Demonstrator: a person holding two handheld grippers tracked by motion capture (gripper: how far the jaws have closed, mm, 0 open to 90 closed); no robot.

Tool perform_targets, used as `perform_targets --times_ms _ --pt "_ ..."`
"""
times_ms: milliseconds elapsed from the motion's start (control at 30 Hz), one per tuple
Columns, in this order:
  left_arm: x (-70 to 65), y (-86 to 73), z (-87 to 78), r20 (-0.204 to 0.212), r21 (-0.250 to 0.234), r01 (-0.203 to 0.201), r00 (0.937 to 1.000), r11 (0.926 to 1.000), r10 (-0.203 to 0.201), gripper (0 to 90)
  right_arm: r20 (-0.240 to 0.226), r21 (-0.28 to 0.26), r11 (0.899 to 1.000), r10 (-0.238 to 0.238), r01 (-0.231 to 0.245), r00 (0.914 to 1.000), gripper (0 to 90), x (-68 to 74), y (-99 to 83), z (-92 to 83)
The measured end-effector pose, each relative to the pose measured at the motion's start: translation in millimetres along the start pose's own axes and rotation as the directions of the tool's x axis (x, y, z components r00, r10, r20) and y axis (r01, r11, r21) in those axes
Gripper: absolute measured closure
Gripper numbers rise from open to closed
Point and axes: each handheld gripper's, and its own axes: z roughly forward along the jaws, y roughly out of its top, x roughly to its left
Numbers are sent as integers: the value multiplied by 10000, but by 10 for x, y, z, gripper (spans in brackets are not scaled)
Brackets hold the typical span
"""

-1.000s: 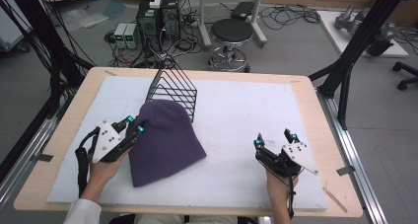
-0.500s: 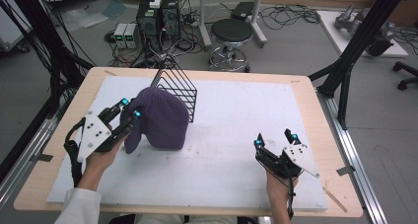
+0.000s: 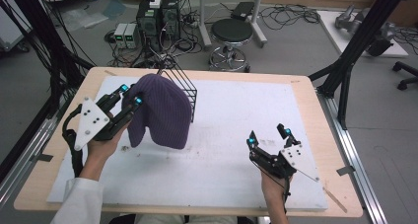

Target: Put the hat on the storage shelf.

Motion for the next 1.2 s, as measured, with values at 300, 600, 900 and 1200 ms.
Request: perform_targets --times_ms 300,600,900,1200 --pt "107 114 140 -193 -123 176 9997 9998 -178 775 -1673 -479 9969 533 -622 9845 112 198 208 256" --pt "258 163 290 -62 -216 477 9988 9986 -478 775 -3181 -371 9992 13 -138 9481 113 613 400 625" --pt "314 231 387 100 -476 528 9986 9975 -523 775 -4390 319 9995 200 -67 8983 113 1002 445 1117" --pt "370 315 423 144 -484 402 9991 9980 -396 775 -5375 406 9988 451 -276 8421 173 1220 549 1345"
